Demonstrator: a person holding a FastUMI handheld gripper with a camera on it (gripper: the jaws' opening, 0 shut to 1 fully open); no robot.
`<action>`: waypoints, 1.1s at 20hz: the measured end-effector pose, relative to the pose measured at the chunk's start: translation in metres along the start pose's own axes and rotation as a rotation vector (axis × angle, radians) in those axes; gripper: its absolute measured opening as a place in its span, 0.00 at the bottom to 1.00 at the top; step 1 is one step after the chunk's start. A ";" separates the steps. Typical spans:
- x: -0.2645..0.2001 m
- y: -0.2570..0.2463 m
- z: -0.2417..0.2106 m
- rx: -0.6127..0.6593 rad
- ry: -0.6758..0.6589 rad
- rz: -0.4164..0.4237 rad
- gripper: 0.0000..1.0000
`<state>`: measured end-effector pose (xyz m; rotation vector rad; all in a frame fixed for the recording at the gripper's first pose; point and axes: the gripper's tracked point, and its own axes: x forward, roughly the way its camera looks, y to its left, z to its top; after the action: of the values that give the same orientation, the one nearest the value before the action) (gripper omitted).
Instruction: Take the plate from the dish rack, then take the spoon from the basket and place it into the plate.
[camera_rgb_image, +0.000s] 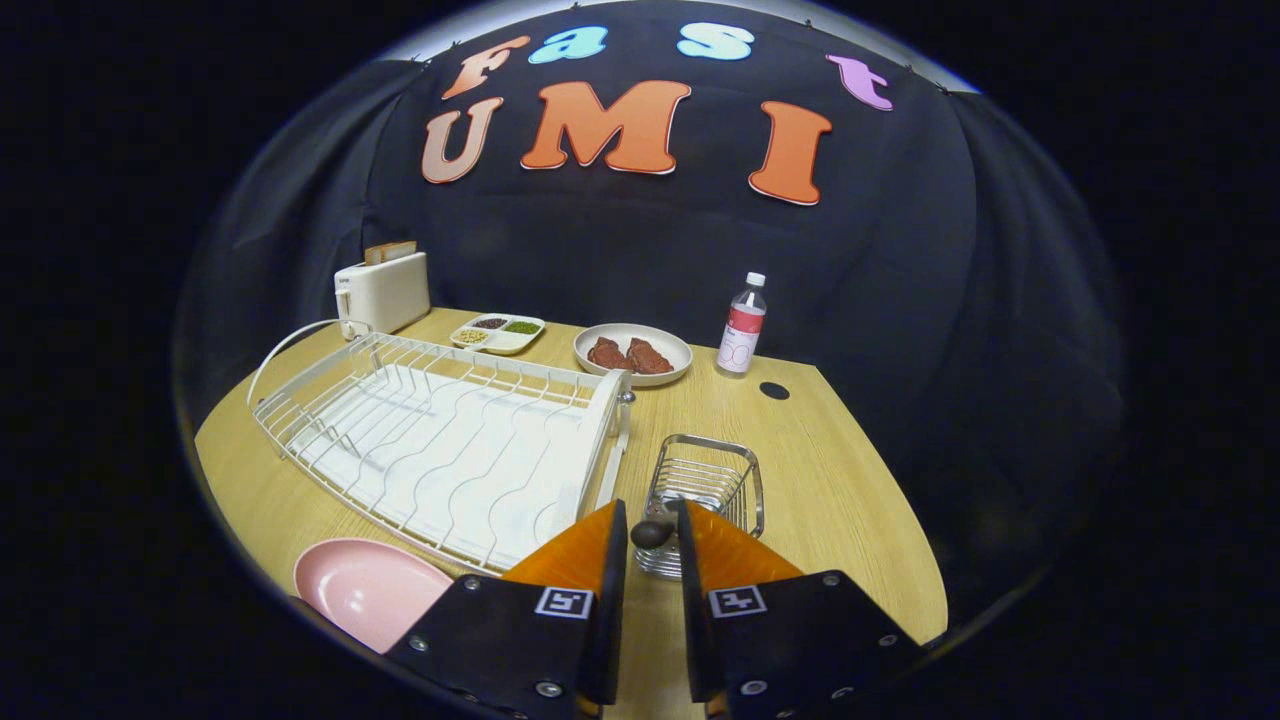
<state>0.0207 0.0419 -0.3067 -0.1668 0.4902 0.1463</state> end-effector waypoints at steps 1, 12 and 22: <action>0.003 -0.001 0.004 0.008 -0.016 -0.006 0.23; 0.022 -0.028 0.039 0.049 0.004 0.041 0.13; 0.012 -0.027 0.079 -0.054 -0.028 0.079 0.08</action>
<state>0.0721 0.0316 -0.2407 -0.1982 0.4658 0.2387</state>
